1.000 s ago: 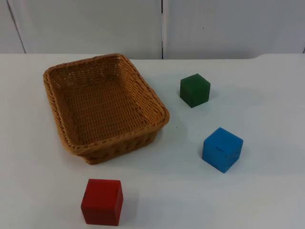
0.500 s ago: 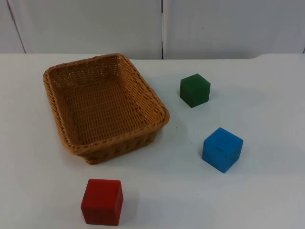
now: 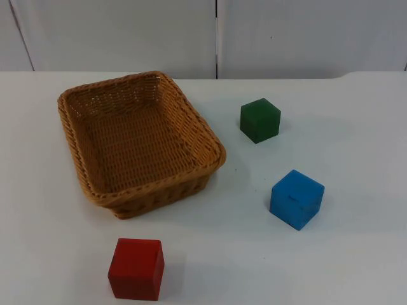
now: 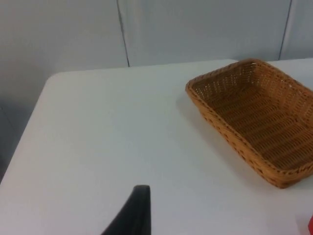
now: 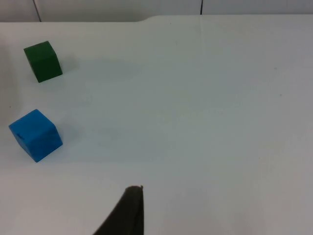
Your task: Pick up one cube with each hand and place exactly two cubes into the same basket, leaving the remaining cube outside.
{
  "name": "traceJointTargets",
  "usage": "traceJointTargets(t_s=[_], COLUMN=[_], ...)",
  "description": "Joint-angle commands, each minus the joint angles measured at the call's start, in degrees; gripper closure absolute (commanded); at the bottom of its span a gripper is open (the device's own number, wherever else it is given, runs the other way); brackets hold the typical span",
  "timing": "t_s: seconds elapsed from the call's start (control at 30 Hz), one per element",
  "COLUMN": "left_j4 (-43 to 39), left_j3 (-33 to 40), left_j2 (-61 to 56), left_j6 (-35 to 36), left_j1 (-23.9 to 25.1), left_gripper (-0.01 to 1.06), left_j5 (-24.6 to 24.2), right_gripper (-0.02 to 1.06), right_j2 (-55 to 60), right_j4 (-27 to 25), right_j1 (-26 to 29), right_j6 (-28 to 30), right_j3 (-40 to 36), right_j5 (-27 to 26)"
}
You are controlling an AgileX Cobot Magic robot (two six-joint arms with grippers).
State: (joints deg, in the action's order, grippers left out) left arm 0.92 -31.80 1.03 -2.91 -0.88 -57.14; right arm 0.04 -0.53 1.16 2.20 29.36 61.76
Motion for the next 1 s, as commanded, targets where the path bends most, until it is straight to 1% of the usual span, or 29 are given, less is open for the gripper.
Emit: traceJointTargets(t_s=[0.0, 0.27, 0.67, 0.83, 0.9, 0.97], left_j4=[1.7, 4.8, 7.9, 8.9, 11.0, 13.4], left_j3=[-0.8, -1.2, -1.2, -1.2, -1.2, -1.2], left_j2=[2.9, 7.1, 9.7, 12.6, 14.6, 16.6], left_j6=[-0.1, -0.1, -0.9, -1.3, -1.6, -4.1], left_j1=[-0.3, -0.3, -0.3, -0.3, -0.3, -0.3], left_gripper=[0.00, 0.00, 0.00, 0.00, 0.00, 0.00], left_j5=[1.2, 3.1, 4.0, 4.1, 4.3, 4.7], right_gripper=[0.00, 0.00, 0.00, 0.00, 0.00, 0.00], right_j2=[0.0, 0.0, 0.0, 0.0, 0.0, 0.0], right_j4=[0.2, 0.5, 0.5, 0.5, 0.5, 0.5], right_j1=[0.2, 0.2, 0.2, 0.2, 0.2, 0.2], right_j6=[0.0, -0.1, -0.1, -0.1, -0.1, -0.1], right_j3=[0.1, 0.1, 0.1, 0.1, 0.1, 0.1], right_j5=[0.0, 0.0, 0.0, 0.0, 0.0, 0.0])
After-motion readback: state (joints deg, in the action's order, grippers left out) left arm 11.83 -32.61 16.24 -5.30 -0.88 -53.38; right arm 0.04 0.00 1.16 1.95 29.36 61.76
